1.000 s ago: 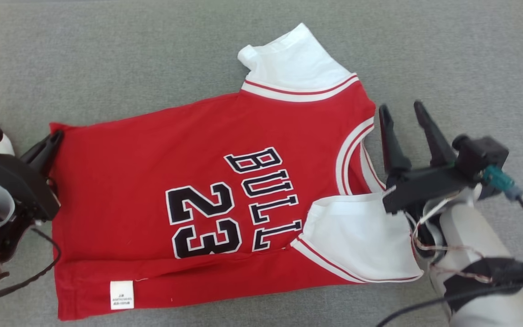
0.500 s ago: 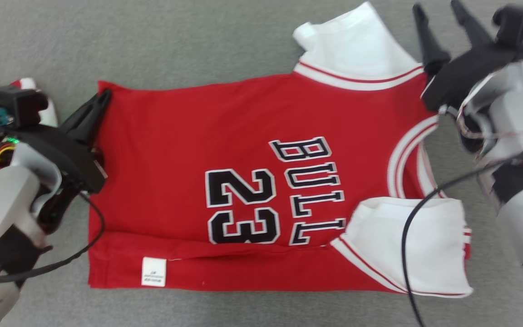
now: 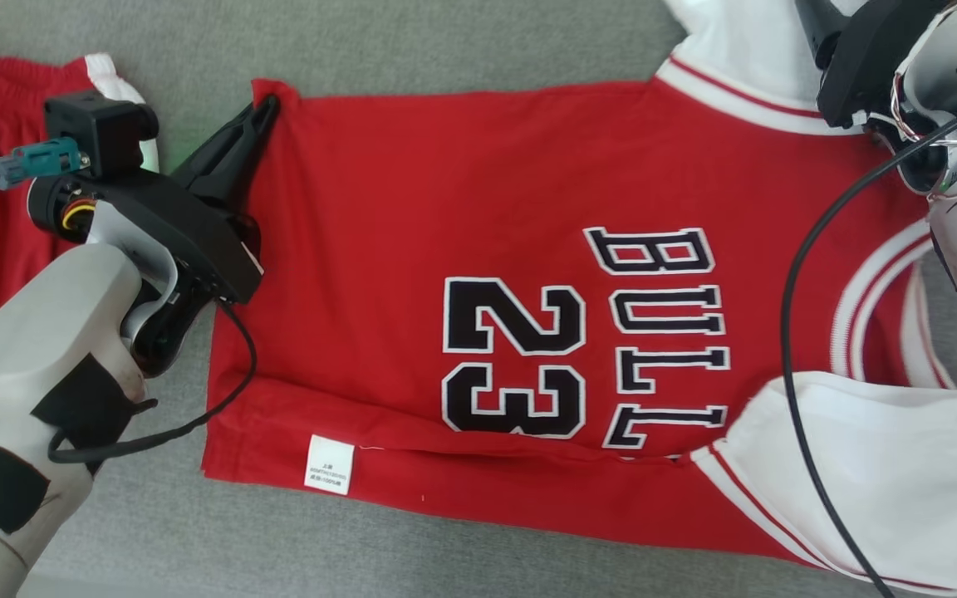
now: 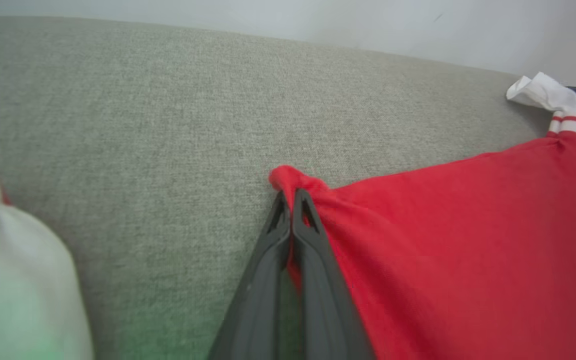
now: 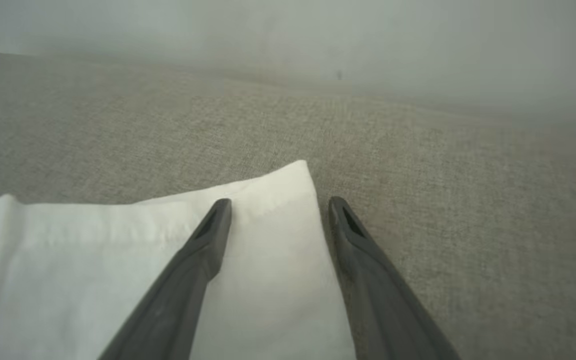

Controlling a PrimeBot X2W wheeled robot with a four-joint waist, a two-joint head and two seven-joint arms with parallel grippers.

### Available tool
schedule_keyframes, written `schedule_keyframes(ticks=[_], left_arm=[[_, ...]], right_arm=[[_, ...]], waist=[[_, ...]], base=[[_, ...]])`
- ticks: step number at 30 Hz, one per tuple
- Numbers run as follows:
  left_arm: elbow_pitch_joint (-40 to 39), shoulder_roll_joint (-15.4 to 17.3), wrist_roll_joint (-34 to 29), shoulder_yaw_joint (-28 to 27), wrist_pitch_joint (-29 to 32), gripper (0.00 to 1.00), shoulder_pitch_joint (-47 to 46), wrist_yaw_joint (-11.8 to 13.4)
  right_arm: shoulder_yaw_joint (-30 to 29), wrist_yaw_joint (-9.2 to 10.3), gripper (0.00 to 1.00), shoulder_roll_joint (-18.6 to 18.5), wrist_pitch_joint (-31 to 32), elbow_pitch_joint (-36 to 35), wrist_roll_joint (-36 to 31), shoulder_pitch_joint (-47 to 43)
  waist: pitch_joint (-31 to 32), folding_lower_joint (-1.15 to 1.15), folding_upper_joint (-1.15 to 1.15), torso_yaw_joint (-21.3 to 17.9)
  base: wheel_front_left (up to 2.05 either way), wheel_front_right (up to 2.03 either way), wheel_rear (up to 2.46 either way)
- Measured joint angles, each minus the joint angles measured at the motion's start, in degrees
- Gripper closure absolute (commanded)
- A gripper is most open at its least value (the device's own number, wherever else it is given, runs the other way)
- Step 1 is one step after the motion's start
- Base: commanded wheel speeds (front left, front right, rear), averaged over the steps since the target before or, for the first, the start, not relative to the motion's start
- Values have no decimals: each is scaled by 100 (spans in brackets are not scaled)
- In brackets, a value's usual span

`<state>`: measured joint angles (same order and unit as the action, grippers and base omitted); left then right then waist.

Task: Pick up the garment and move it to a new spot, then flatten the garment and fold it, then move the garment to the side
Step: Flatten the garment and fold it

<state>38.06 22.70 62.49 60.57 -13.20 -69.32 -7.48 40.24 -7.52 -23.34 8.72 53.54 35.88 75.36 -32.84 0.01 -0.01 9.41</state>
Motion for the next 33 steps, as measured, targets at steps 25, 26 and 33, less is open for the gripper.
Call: schedule_keyframes(ticks=[25, 26, 33], left_arm=[[269, 301, 410, 142, -181, 100, -134, -5], [285, 336, 409, 112, -181, 100, -79, -5], [315, 543, 409, -27, -181, 100, 268, -4]], right_arm=[[877, 1, 100, -185, -1162, -332, 1036, 216], [893, 0, 100, -211, -1257, -439, 1139, 158], [1287, 0, 100, -617, -1777, -1417, 1850, -388]], waist=[[-54, -1, 1, -163], [-18, -1, 1, -197], [274, -1, 1, -475]], base=[[0, 0, 0], [0, 0, 0], [0, 0, 0]])
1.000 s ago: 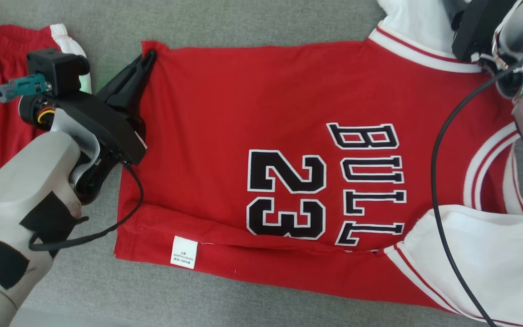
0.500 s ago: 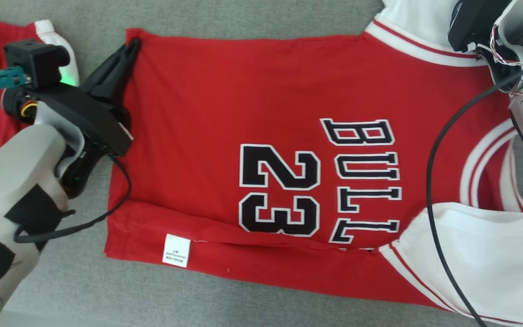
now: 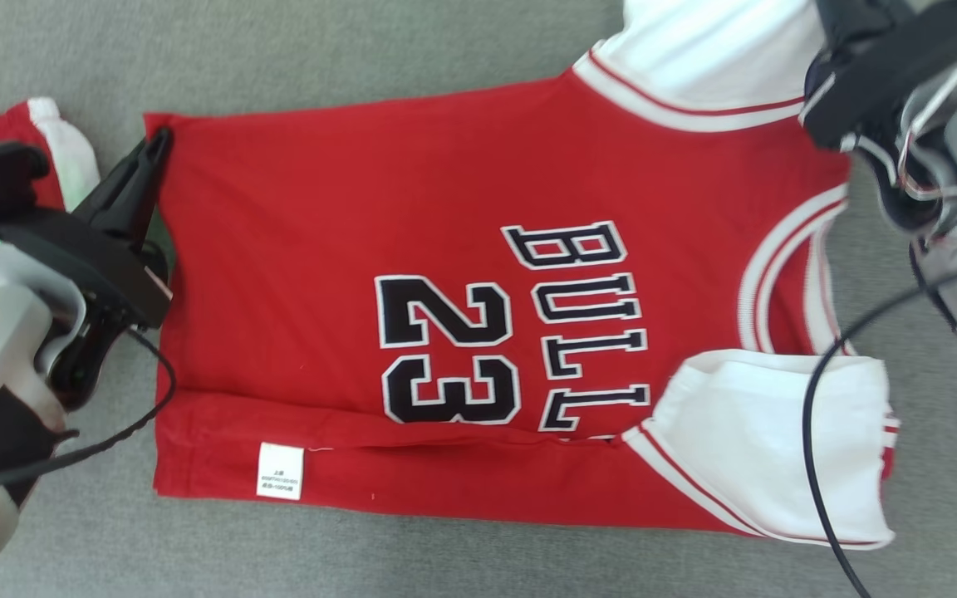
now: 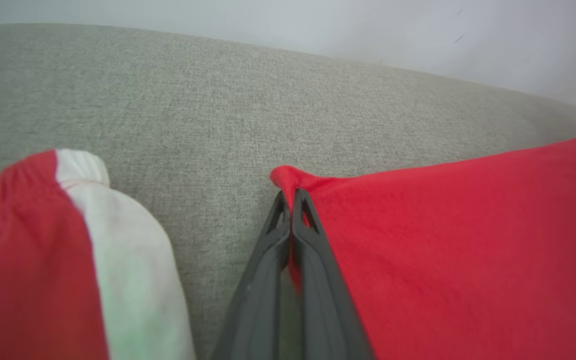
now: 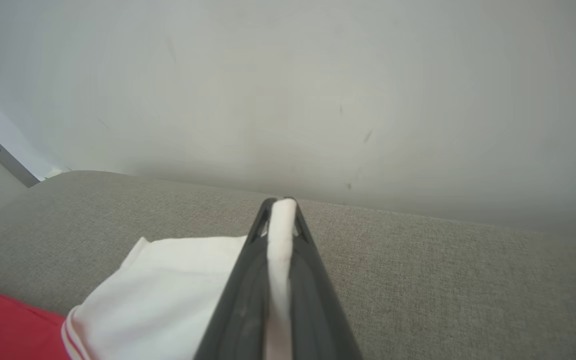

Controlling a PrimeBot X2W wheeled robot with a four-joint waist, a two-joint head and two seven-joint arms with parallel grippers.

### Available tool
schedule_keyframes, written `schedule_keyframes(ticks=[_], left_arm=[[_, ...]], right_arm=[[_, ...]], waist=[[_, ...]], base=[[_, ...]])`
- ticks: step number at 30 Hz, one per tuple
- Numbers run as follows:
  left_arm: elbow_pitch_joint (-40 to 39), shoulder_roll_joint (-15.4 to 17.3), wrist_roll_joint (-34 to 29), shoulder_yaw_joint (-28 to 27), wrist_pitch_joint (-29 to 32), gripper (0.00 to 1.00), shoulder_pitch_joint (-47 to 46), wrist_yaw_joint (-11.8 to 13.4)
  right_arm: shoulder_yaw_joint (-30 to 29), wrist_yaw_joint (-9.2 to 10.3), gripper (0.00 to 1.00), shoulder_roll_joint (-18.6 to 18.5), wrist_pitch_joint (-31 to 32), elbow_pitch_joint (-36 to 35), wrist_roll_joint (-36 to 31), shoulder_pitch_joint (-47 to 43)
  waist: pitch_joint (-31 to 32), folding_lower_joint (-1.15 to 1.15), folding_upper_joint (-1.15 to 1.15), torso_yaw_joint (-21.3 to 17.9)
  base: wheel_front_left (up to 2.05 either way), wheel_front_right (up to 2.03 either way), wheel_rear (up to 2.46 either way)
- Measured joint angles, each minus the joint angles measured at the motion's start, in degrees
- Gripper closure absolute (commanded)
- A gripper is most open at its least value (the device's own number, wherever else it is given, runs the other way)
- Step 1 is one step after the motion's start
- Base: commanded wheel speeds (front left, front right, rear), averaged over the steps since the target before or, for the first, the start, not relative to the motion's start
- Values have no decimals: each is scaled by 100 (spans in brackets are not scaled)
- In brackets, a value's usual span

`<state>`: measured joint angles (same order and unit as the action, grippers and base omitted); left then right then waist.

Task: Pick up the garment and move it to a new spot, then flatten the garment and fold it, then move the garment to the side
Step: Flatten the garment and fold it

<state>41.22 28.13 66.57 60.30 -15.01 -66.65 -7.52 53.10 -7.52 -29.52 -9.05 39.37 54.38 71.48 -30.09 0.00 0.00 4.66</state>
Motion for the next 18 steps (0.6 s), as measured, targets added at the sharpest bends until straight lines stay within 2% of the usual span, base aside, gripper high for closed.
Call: schedule_keyframes(ticks=[8, 18], left_arm=[[-170, 182, -3, -55, 0, 100, 418, 2], [-780, 400, -390, -315, 0, 100, 1306, 3]], right_arm=[[452, 0, 100, -583, -356, -1101, 635, -768], [822, 0, 100, -1055, -508, -1902, 1140, -1809]], waist=[[369, 0, 0, -247], [829, -1, 0, -415]], base=[[0, 0, 0], [0, 0, 0]])
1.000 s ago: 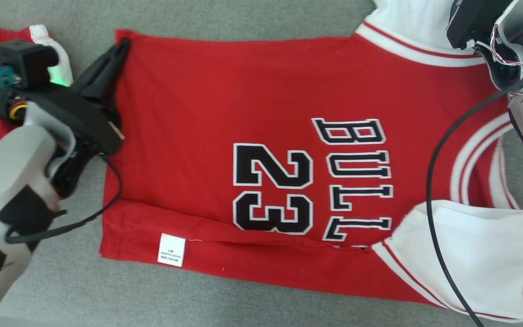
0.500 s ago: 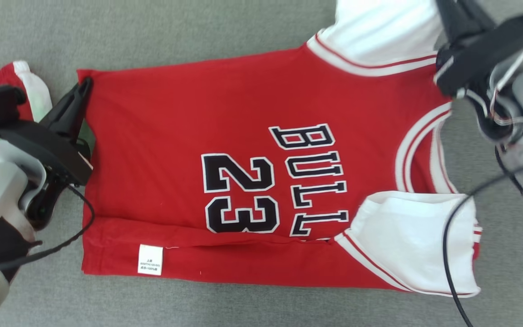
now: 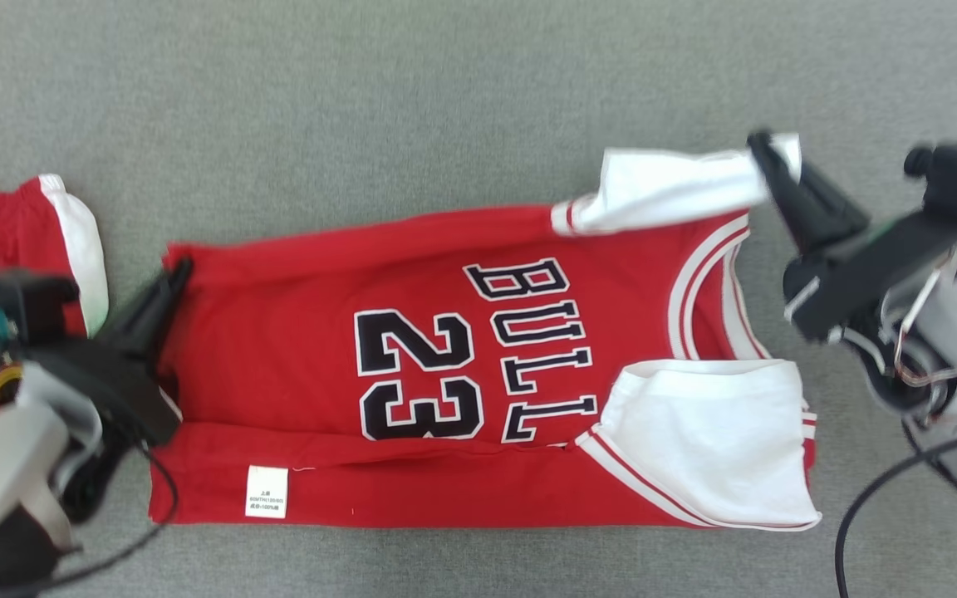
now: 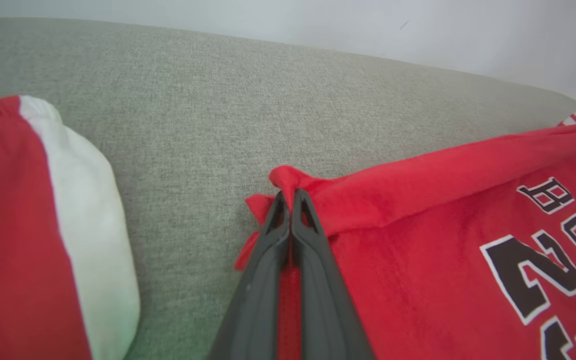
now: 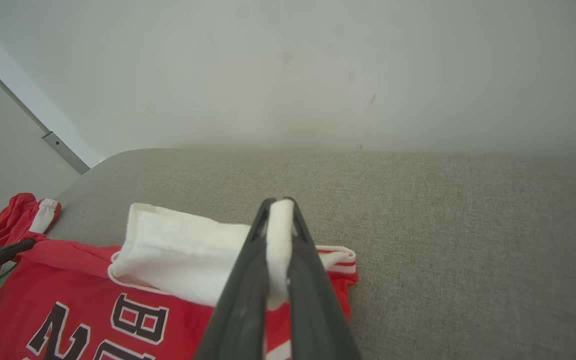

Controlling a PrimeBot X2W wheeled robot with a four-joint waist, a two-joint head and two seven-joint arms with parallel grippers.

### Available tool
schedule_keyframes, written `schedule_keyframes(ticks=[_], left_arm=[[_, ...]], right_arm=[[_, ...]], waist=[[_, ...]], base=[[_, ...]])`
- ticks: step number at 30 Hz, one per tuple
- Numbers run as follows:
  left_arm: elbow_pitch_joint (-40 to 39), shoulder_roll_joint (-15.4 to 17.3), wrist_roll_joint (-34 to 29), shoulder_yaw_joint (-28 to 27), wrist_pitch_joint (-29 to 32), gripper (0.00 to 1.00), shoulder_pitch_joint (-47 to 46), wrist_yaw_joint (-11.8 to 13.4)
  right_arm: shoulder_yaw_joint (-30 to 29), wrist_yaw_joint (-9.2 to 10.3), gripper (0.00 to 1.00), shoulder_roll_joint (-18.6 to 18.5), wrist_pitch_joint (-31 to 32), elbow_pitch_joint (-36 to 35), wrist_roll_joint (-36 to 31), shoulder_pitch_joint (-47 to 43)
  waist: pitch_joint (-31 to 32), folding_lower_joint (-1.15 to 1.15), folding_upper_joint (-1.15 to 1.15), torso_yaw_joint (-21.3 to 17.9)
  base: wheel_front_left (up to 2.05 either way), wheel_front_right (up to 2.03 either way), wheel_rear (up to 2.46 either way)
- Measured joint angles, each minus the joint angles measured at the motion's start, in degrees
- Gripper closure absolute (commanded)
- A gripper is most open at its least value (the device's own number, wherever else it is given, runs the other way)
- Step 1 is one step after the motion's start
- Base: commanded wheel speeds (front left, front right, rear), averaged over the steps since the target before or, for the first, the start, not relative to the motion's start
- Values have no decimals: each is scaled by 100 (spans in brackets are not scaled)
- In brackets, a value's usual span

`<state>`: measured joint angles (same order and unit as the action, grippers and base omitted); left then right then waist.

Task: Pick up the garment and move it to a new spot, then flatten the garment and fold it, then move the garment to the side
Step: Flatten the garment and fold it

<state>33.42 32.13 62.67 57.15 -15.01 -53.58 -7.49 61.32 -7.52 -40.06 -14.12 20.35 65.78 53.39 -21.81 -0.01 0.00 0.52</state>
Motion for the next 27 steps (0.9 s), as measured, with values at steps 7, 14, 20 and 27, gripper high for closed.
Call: schedule_keyframes(ticks=[7, 14, 20, 27], left_arm=[[-120, -92, -224, -382, 0, 100, 818, 0], [-66, -313, -513, -658, -15, 100, 1410, 0], [-124, -427, -788, -1087, -11, 100, 1782, 0], [-359, -517, -1079, -1600, -11, 100, 2169, 0]], right_arm=[[100, 1, 100, -90, -52, -253, 233, -620], [204, 1, 100, -30, -62, -350, 364, -1121], [190, 1, 100, 73, -71, -207, 406, -1452], [-94, 1, 100, 207, -79, -88, 434, -1850]], waist=[[281, 0, 0, -64], [556, 0, 0, -108], [786, 0, 0, -143], [998, 0, 0, -177]], base=[[0, 0, 0], [0, 0, 0], [0, 0, 0], [0, 0, 0]])
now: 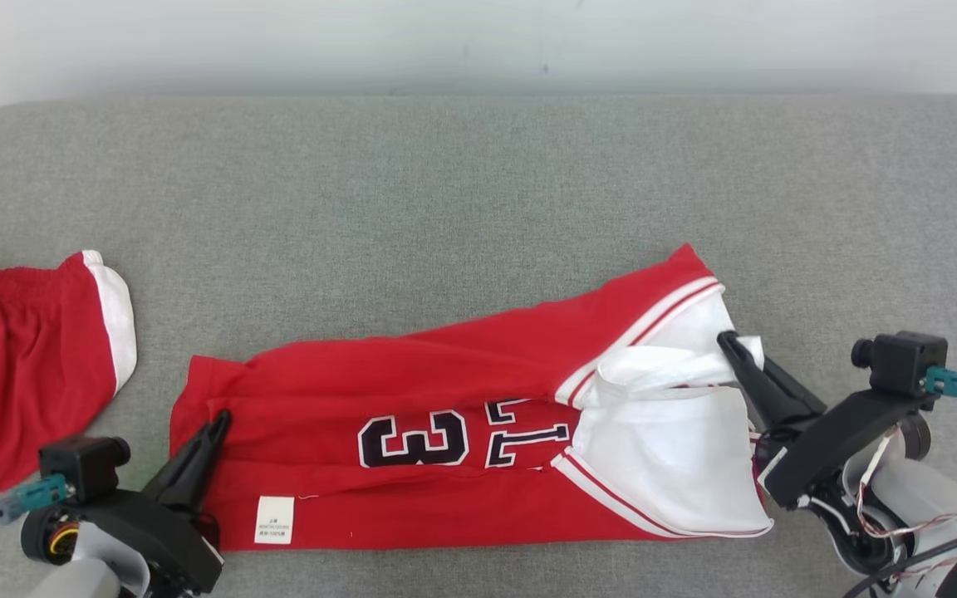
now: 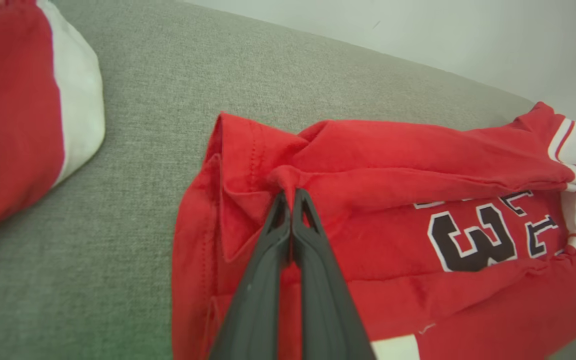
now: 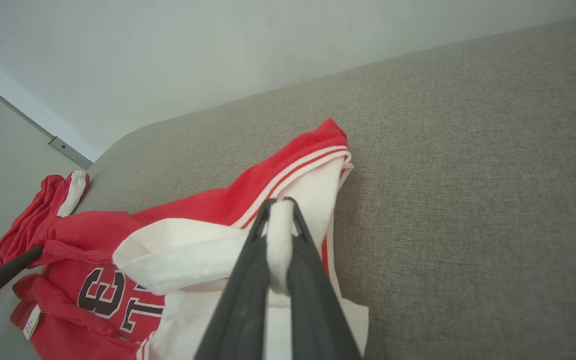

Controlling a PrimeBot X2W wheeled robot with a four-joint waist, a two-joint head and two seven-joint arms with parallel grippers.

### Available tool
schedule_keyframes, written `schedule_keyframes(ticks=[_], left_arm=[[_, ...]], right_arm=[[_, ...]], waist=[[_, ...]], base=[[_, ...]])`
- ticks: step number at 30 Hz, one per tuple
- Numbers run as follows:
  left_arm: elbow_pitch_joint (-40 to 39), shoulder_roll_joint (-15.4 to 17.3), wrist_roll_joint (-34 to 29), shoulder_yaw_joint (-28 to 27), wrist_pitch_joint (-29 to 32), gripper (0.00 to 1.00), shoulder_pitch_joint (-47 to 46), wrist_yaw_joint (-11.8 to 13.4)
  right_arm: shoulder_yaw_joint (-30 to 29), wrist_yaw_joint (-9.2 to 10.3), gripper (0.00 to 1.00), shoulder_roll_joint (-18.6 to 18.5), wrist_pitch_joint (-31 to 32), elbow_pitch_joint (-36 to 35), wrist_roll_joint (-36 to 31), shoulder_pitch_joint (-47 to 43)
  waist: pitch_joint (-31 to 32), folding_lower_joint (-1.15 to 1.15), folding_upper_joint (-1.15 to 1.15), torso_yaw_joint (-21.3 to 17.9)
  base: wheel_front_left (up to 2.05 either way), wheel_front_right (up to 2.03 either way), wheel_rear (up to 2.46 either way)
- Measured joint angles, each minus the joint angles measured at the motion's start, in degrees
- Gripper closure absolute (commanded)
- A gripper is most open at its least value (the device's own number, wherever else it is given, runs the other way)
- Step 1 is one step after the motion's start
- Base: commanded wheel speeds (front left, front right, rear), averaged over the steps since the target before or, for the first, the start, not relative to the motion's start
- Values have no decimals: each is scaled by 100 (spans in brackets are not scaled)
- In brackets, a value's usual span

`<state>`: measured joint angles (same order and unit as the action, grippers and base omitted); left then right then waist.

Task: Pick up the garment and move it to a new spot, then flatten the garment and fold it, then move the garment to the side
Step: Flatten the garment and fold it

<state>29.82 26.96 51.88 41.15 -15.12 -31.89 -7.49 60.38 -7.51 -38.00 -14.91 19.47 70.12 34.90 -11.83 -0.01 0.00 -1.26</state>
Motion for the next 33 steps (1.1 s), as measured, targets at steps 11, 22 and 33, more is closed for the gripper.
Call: schedule_keyframes(ticks=[11, 22, 33], left_arm=[[-140, -1, -153, -114, 0, 93, 272, 0], [111, -312, -881, -1091, 0, 0, 631, 0], [-353, -1122, -2357, -3033, 0, 0, 1563, 187]], right_arm=[[-158, 0, 100, 121, -4, 133, -57, -431], [-922, 0, 0, 208, -7, 166, -379, -664], [-2171, 0, 0, 747, -7, 263, -1582, -1335]], waist=[[123, 0, 0, 43], [244, 1, -1, 47], [569, 1, 0, 101]], base=[[0, 0, 0], [0, 0, 0], [0, 0, 0]])
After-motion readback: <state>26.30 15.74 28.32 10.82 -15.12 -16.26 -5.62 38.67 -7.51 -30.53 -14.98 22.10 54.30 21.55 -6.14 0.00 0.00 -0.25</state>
